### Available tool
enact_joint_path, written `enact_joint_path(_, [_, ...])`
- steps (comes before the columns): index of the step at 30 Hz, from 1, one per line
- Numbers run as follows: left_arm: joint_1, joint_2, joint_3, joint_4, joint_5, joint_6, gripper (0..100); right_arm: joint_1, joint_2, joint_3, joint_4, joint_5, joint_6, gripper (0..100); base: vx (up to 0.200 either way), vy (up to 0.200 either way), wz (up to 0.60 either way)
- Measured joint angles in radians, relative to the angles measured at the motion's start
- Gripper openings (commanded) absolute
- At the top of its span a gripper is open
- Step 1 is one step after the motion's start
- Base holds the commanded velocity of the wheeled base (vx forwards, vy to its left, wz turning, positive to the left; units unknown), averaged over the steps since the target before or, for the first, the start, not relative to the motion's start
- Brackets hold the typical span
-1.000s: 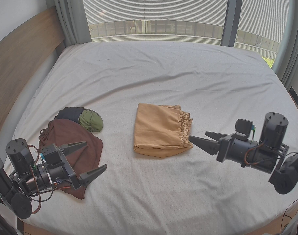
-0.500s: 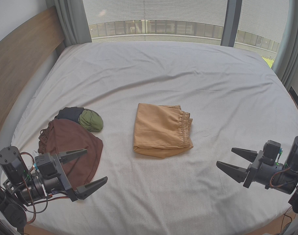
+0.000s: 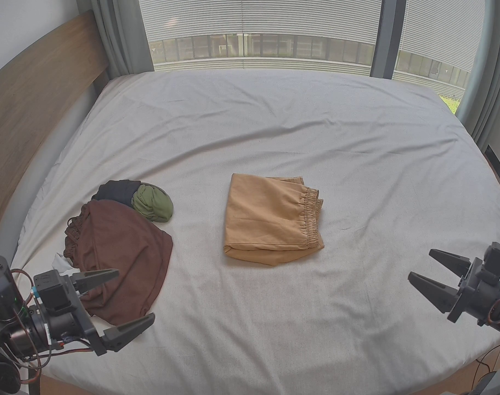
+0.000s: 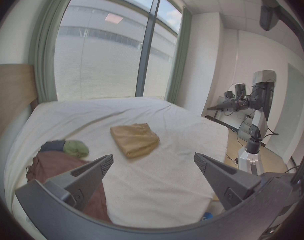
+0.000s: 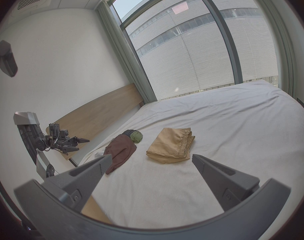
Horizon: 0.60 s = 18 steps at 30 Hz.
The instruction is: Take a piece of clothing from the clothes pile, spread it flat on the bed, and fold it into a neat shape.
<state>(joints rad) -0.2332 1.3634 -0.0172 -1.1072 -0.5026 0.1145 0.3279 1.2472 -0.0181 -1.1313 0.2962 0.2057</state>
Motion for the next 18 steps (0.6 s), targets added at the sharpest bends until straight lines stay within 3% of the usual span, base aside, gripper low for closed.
enact_joint_path(10, [0.053, -0.38, 0.0, 0.422, 0.06, -0.027, 100, -0.05, -0.379, 0.001, 0.315, 0.004, 0.001, 100, 0.0, 0.0, 0.0])
enact_joint_path(18, [0.131, -0.654, 0.0, 0.658, 0.091, -0.043, 100, -0.09, -0.667, -0.005, 0.55, 0.005, 0.012, 100, 0.0, 0.0, 0.0])
